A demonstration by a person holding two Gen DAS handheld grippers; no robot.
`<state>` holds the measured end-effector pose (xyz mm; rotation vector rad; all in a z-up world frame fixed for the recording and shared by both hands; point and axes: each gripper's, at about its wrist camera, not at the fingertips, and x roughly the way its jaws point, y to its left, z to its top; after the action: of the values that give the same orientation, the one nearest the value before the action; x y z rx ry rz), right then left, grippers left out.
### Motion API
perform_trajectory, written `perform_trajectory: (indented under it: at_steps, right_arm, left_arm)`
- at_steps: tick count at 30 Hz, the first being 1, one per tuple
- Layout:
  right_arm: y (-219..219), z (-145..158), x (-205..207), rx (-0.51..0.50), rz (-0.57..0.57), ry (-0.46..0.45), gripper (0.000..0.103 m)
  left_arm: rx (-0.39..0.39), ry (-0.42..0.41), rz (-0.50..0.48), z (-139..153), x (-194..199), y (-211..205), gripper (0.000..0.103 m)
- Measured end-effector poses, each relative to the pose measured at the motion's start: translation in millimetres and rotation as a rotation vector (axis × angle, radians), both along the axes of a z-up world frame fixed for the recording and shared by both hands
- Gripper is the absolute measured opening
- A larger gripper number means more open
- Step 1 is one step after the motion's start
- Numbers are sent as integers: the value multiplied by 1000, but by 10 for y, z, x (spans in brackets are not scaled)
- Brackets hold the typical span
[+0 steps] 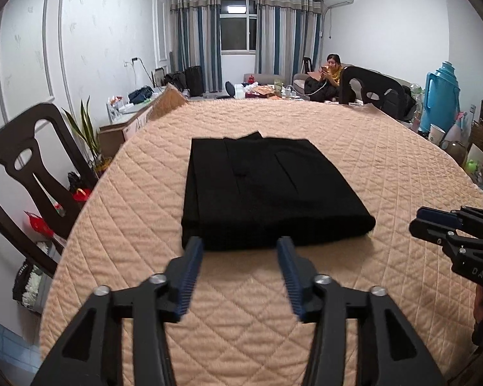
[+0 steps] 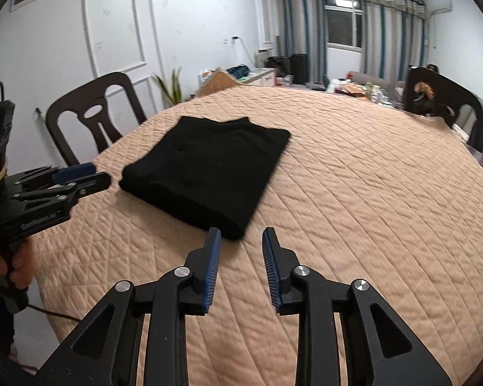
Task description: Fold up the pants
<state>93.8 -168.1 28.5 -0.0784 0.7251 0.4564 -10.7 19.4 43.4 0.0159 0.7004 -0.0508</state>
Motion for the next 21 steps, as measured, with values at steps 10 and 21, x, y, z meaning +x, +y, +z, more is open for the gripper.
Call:
perform_trajectory:
  at_steps: [10, 21]
  right_arm:
    - [-294, -328, 166, -25, -113, 135, 34]
    - [-159, -357, 141, -139, -106, 128, 46]
  left_arm:
    - [7, 128, 15, -461, 224, 5, 59]
    - [19, 143, -8, -486, 253, -49, 67]
